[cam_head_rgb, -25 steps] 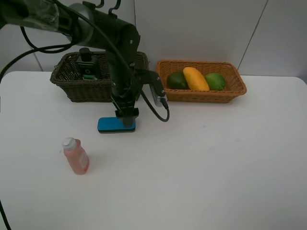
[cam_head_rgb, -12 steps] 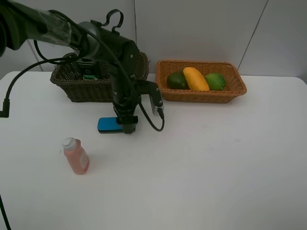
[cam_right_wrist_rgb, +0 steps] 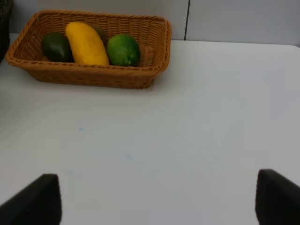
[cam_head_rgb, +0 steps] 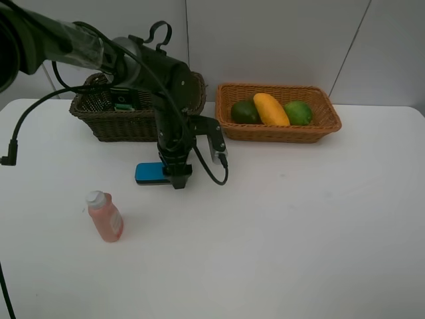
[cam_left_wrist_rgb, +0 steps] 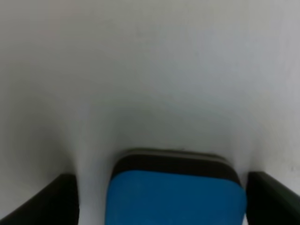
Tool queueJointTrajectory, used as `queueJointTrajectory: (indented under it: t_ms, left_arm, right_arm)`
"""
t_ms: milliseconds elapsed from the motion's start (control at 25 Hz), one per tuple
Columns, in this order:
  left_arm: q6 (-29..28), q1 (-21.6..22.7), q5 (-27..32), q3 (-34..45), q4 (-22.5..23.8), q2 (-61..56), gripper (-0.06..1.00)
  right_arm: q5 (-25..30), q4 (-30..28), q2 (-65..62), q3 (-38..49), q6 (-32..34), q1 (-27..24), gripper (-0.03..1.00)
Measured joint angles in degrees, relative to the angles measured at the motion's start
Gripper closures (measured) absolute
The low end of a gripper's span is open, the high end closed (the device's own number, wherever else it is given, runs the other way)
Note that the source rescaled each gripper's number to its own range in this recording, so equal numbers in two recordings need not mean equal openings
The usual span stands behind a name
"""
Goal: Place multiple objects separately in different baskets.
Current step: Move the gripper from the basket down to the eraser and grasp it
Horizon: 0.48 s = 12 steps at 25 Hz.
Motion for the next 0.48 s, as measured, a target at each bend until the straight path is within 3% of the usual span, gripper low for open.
queueJointTrajectory:
  t_ms: [80,160,480]
  left_arm:
    - [0.0,0.0,0.59,0.0,-0.59,0.0,0.1]
    - [0.0,0.0,1.11,0.0,-0.97,0.07,0.35]
    - [0.0,0.0,1.31,0.0,-1.02,0.11,0.35]
  right_arm:
    - [0.0,0.0,0.0,0.0,0.0,0.0,-0.02]
    - [0.0,0.0,0.0,0.0,0.0,0.0,-0.02]
    - [0.0,0.0,0.0,0.0,0.0,0.0,-0.02]
